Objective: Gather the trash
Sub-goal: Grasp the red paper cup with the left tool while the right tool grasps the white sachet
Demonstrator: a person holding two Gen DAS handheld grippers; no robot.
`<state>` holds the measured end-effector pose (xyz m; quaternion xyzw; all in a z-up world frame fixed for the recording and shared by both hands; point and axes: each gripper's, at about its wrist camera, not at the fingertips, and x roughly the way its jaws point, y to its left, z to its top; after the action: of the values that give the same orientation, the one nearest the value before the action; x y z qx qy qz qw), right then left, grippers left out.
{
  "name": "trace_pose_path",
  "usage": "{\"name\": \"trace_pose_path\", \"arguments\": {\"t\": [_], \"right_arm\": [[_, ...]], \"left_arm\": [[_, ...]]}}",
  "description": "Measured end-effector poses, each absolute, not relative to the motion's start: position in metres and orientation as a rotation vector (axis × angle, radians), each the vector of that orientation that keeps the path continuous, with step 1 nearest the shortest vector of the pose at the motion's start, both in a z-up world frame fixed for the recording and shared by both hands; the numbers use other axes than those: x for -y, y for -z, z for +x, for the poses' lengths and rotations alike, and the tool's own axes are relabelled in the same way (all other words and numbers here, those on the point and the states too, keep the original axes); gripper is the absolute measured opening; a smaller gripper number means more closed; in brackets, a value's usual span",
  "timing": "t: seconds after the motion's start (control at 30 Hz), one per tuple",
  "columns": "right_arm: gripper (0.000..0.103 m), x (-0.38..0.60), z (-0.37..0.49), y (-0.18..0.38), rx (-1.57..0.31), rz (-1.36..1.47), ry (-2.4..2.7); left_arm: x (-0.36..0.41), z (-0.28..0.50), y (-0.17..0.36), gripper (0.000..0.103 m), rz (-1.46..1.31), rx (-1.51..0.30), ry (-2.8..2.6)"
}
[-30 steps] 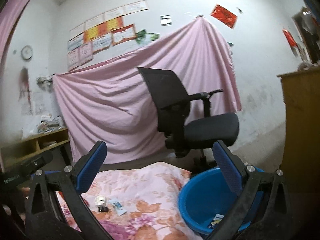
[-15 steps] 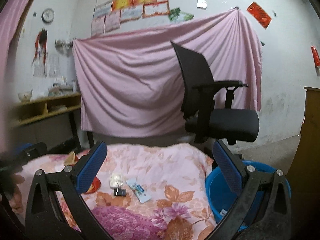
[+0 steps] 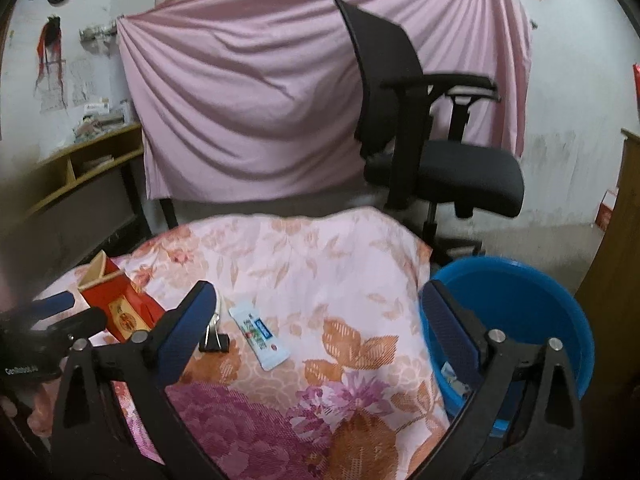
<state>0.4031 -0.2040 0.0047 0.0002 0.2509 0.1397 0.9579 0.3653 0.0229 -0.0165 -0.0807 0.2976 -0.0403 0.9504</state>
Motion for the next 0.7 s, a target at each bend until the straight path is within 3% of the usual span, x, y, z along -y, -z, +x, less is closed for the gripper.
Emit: {"name": "trace_pose_path", "arguments": {"t": [0.07, 0.17, 0.27, 0.37, 0.57, 0.7], "right_arm": [[0.103, 0.199, 0.414, 0.002, -0.575, -0.013, -0.31], [0.095, 0.19, 0.426, 0.012, -0.674, -0.035, -0.36], [0.085, 0.18, 0.436, 0.023, -0.749, -0.07, -0.38], [0.078, 0.17, 0.44, 0.032, -0.798, -0.113, -0.392], [0.077, 0.156, 0.438, 0.037, -0.818, -0.196, -0.384], [0.072, 0.153, 0.437, 0.038, -0.82, -0.207, -0.41]], "left_arm": [[-0.025, 0.369, 0.018, 0.082, -0.179, -0.616, 0.1], [-0.027, 0.375, 0.019, 0.061, -0.2, -0.64, 0.135], [-0.027, 0.38, 0.02, 0.046, -0.213, -0.665, 0.161], [-0.025, 0.383, 0.022, 0.036, -0.212, -0.683, 0.178], [-0.017, 0.388, 0.024, 0.02, -0.186, -0.704, 0.189], [-0.012, 0.389, 0.025, 0.014, -0.174, -0.703, 0.19]]}}
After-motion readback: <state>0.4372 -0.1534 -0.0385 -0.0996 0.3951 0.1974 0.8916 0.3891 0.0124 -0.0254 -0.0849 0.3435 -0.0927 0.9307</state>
